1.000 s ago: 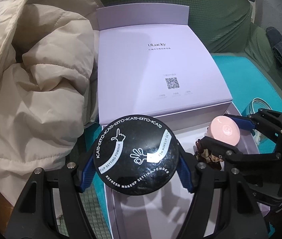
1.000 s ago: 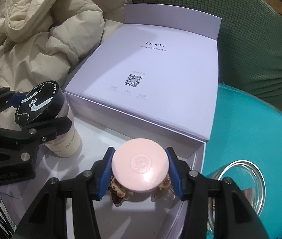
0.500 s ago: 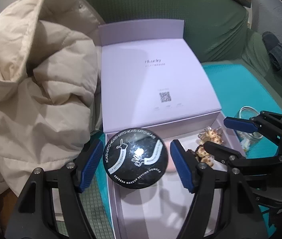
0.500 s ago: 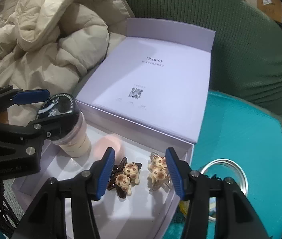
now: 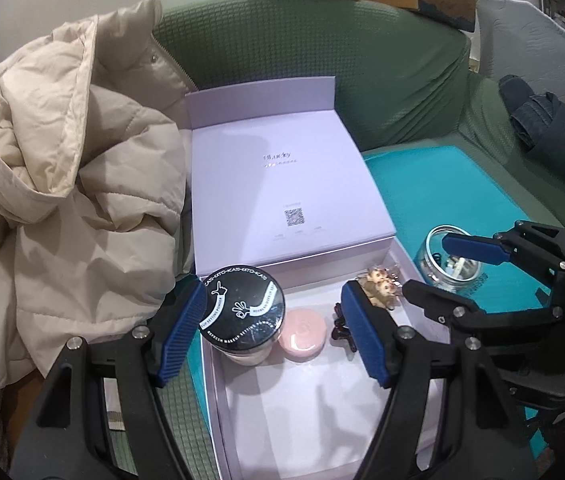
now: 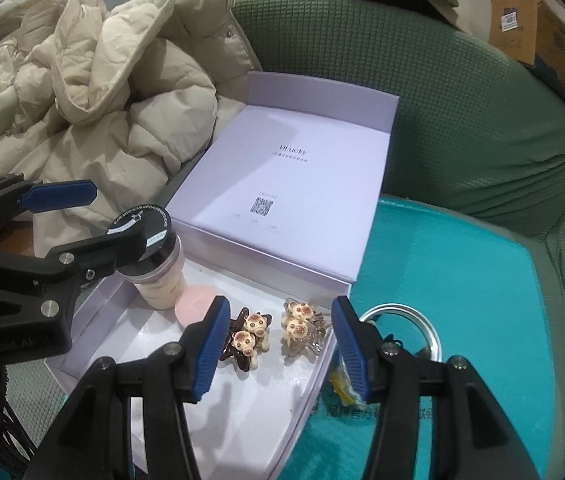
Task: Organize objects
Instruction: 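Withdraw both open tools up and away from the lavender box, then move left tool toward white round compact while right approaches pink novo blush, then close left gripper on white compact while right gripper grasps pink blush compact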
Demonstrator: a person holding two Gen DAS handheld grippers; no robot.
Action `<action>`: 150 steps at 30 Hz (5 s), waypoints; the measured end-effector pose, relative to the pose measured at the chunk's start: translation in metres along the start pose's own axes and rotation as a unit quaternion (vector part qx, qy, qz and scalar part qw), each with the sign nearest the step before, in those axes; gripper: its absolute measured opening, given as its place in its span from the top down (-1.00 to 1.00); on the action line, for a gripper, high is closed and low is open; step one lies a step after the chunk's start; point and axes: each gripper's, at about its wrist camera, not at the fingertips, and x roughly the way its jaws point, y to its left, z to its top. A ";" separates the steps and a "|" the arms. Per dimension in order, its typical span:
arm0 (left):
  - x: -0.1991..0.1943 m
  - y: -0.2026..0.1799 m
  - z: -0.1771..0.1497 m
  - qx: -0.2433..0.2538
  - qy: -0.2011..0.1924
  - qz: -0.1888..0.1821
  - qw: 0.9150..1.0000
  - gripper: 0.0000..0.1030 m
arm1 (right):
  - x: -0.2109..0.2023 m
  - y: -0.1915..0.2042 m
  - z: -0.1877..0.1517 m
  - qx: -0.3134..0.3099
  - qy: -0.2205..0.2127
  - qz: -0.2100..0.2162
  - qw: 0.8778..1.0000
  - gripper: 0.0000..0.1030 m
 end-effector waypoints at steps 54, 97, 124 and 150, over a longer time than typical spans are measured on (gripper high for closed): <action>-0.112 -0.087 -0.079 0.025 -0.030 -0.041 0.998 -0.85 | -0.125 -0.020 -0.103 0.022 -0.024 -0.023 0.999 -0.44; -0.058 -0.113 -0.171 0.042 0.059 -0.107 0.992 -0.85 | -0.082 -0.011 -0.208 0.068 0.065 -0.008 0.996 -0.44; -0.029 -0.092 -0.187 0.015 0.094 -0.122 0.988 -0.85 | -0.051 0.022 -0.223 0.027 0.093 0.019 0.995 -0.07; 0.000 -0.127 -0.172 0.049 0.096 -0.149 0.983 -0.85 | -0.065 -0.027 -0.234 0.139 0.077 -0.003 0.987 -0.07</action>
